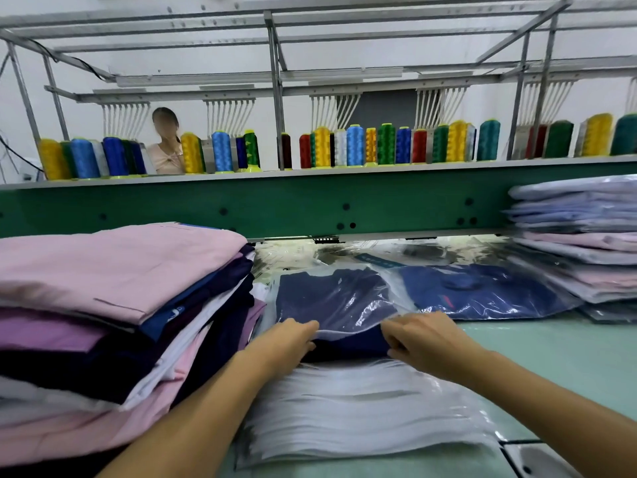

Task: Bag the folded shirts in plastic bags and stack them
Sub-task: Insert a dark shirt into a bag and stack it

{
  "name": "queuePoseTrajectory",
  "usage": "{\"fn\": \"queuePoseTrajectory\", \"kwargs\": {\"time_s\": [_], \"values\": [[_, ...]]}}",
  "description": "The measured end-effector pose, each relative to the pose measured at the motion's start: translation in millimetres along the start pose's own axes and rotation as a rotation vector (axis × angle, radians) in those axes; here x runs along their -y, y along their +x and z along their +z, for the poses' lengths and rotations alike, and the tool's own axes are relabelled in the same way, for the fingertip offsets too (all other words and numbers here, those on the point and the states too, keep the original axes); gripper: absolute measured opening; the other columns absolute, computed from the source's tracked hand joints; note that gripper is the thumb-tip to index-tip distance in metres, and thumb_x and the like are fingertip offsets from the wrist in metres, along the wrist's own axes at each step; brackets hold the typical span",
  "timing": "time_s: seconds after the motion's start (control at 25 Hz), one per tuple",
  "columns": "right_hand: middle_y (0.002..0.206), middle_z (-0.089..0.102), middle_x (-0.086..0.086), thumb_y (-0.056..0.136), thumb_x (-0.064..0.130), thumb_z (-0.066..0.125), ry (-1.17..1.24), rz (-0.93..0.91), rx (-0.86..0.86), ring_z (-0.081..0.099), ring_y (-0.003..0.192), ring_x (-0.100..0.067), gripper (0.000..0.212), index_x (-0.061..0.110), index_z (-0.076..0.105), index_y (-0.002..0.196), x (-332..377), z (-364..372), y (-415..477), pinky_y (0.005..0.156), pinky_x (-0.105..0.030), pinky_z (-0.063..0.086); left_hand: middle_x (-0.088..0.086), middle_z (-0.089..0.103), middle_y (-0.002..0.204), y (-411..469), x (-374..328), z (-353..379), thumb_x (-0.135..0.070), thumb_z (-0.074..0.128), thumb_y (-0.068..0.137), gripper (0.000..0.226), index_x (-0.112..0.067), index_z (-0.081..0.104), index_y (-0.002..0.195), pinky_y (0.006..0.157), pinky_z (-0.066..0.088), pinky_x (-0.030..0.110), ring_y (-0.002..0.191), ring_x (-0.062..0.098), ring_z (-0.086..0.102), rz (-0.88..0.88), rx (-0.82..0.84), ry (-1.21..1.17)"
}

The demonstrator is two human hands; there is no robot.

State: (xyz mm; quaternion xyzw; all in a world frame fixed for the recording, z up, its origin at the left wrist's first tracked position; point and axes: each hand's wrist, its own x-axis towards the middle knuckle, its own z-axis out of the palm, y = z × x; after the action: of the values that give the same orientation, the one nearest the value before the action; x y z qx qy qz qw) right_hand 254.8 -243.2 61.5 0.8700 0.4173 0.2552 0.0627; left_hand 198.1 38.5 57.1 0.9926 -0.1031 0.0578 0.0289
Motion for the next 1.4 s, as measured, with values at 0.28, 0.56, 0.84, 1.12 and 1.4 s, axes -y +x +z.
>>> {"fn": "queuePoseTrajectory", "kwargs": {"time_s": [0.28,0.56,0.84,1.12,1.4], "values": [[0.107,0.062,0.013,0.089,0.054,0.062,0.158,0.253,0.192,0.060,0.099,-0.018,0.028,0.033,0.055,0.106,-22,31,5,0.078,-0.034,0.050,0.001,0.049,0.082,-1,1,-7,-0.021,0.046,0.102,0.022,-0.024,0.030,0.087,0.071,0.048,0.047,0.080,0.034,0.055,0.047,-0.173,-0.005],[0.072,0.049,0.009,0.085,0.015,0.051,0.368,0.217,0.364,0.049,0.075,-0.020,0.018,0.030,0.042,0.084,-31,39,-8,0.066,-0.035,0.039,-0.001,0.055,0.106,-10,-1,3,-0.022,0.064,0.094,0.031,-0.021,0.033,0.097,0.066,0.040,0.038,0.092,0.025,0.056,-0.013,-0.046,0.227],[0.067,0.055,0.018,0.086,0.053,0.067,0.656,0.213,0.299,0.044,0.060,-0.004,0.024,0.030,0.060,0.087,-38,41,-20,0.062,-0.023,0.040,0.007,0.057,0.110,-16,3,24,0.000,0.044,0.092,0.020,-0.014,0.044,0.106,0.086,0.047,0.044,0.101,0.029,0.059,-0.064,0.018,0.161],[0.072,0.057,0.010,0.085,0.040,0.063,0.338,0.222,0.200,0.054,0.070,-0.012,0.019,0.031,0.047,0.077,-30,44,-8,0.058,-0.030,0.041,0.007,0.059,0.111,-13,3,25,-0.009,0.052,0.095,0.016,-0.016,0.043,0.107,0.084,0.047,0.042,0.102,0.030,0.059,-0.078,0.037,0.202],[0.062,0.049,0.011,0.078,0.015,0.058,0.451,0.203,0.177,0.045,0.063,-0.015,0.019,0.031,0.047,0.074,-24,49,-6,0.055,-0.029,0.034,0.010,0.062,0.108,-15,-9,25,0.003,0.044,0.090,0.028,-0.012,0.042,0.114,0.064,0.033,0.037,0.095,0.035,0.063,-0.146,-0.068,0.372]]}}
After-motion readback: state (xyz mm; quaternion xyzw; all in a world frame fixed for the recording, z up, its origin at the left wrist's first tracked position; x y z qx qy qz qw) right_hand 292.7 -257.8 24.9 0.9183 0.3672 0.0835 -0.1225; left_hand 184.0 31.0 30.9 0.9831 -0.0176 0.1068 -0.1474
